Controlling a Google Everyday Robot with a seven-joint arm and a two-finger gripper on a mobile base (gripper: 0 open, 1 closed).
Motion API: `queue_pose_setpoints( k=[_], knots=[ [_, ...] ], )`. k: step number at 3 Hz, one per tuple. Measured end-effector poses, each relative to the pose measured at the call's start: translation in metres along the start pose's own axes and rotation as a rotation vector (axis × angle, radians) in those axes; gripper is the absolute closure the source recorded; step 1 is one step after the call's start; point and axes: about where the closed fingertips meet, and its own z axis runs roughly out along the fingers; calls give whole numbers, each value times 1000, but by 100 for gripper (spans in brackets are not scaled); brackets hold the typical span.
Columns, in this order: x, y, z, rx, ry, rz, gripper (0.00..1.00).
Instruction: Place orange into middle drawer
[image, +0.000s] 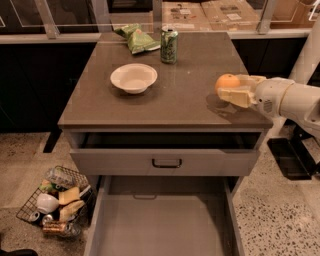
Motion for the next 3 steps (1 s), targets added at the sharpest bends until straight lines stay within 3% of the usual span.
queue_pose_setpoints(
  k=[1,2,3],
  knots=[
    [-30,26,-27,-65,-8,-58,100],
    [-40,62,-59,-138,-5,-120,100],
    [-19,98,-90,-237,0,-171,100]
  ],
)
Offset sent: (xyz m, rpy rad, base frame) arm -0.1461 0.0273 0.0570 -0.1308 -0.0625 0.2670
